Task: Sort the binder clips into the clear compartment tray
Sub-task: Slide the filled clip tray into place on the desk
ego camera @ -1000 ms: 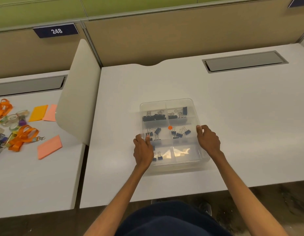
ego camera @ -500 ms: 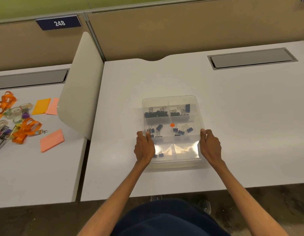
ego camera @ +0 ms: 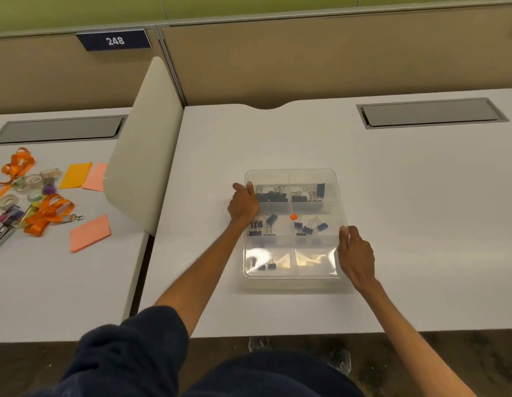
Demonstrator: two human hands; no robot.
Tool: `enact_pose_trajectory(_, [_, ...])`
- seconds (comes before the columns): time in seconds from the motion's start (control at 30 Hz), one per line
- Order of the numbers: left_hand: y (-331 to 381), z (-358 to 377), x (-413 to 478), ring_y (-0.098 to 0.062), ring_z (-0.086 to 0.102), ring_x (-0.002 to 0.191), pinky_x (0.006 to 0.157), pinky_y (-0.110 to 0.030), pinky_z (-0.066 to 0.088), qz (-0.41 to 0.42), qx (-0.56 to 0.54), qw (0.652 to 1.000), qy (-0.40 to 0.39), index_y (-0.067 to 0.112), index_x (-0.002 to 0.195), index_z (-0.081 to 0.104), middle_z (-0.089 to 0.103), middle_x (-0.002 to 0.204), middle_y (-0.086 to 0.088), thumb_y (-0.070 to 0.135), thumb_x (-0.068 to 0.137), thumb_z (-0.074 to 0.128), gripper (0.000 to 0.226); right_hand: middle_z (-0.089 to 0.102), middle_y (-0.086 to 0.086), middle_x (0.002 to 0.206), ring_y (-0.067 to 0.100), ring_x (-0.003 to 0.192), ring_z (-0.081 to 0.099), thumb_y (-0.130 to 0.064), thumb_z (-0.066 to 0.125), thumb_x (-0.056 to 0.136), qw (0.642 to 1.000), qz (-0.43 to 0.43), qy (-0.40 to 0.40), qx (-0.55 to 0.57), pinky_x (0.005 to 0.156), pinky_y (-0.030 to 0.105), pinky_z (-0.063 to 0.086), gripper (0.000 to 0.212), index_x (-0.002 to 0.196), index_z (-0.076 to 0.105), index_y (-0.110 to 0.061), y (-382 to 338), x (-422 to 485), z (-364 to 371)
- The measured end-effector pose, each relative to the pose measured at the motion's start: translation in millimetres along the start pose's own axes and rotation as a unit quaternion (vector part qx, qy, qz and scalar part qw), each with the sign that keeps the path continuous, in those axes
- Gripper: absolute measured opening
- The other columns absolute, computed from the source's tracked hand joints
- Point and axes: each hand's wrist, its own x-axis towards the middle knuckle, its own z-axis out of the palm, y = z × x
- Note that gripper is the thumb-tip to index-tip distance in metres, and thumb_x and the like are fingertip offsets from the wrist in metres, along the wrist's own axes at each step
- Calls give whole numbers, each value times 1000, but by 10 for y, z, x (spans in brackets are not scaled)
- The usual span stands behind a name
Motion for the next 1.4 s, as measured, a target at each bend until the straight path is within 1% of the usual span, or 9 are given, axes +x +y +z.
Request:
enact_pose_trajectory(0.13, [69, 11, 220, -40, 58, 107, 88, -45, 44, -13, 31, 999, -6, 1, 123, 41, 60, 120, -22, 46, 103, 18, 55, 62, 9, 74, 31, 68, 59, -42, 24, 103, 1000, -5, -5, 2, 66, 40, 49, 43, 111, 51, -10, 21, 15, -7])
enact_pose_trajectory(0.33, [8, 67, 379, -36, 55, 113, 94, -43, 42, -19, -30, 999, -28, 5, 121, 53, 59, 125, -18, 52, 101, 18, 62, 66, 14, 84, 35, 77, 62, -45, 24, 102, 1000, -6, -6, 6, 71, 39, 48, 46, 118, 52, -11, 47, 30, 10])
enact_pose_trajectory(0.6, [-50, -11, 600, -33, 57, 107, 97, -44, 47, -58, -160, 980, -106, 0, 110, 60, 61, 119, -19, 48, 98, 41, 53, 64, 11, 76, 34, 70, 60, -44, 22, 103, 999, -6, 0, -41, 67, 38, 46, 45, 113, 50, -11, 63, 51, 31])
enact_pose_trajectory(0.7, [-60, 45, 557, -34, 59, 105, 94, -45, 47, -60, -119, 988, -72, 2, 108, 60, 63, 115, -18, 53, 98, 36, 57, 61, 7, 71, 29, 62, 58, -40, 20, 103, 995, -19, -19, -97, 64, 37, 48, 43, 108, 48, -8, 61, 87, 8])
enact_pose_trajectory(0.83, [-53, 154, 352, -36, 60, 100, 86, -44, 47, -17, -53, 998, 22, 4, 105, 58, 64, 109, -16, 51, 100, 29, 55, 60, 14, 101, 34, 82, 61, -33, 35, 101, 996, -8, -12, -93, 74, 39, 46, 32, 111, 48, -5, -106, 400, -26])
enact_pose_trajectory(1.0, [-58, 154, 289, -38, 60, 96, 80, -42, 46, 23, 7, 998, 52, 3, 104, 55, 65, 106, -18, 48, 102, 25, 53, 63, 18, 112, 37, 100, 60, -53, 32, 98, 998, 57, -38, -5, 85, 41, 45, 53, 115, 48, -6, -438, 1094, 92])
enact_pose_trajectory(1.2, [-84, 155, 307, -35, 61, 92, 75, -38, 43, 45, -14, 996, 70, 3, 97, 56, 66, 100, -17, 46, 102, 28, 52, 67, 16, 93, 36, 86, 63, -66, 21, 94, 997, 38, 13, -63, 76, 38, 45, 73, 88, 62, -6, -504, 1449, 181])
enact_pose_trajectory(1.3, [-92, 175, 331, -32, 60, 91, 76, -36, 42, 36, -38, 997, 58, 3, 95, 57, 65, 100, -15, 46, 102, 27, 53, 66, 15, 83, 34, 81, 63, -72, 17, 91, 997, 59, 3, -43, 76, 39, 47, 75, 63, 53, -12, -513, 1521, 182])
enact_pose_trajectory(1.4, [-108, 197, 410, -31, 59, 95, 88, -41, 46, -7, -100, 995, 22, 6, 95, 61, 66, 103, -12, 49, 101, 23, 58, 66, 16, 82, 34, 79, 63, -74, 15, 90, 997, 60, -6, -38, 77, 40, 49, 74, 58, 48, -15, -482, 1565, 228])
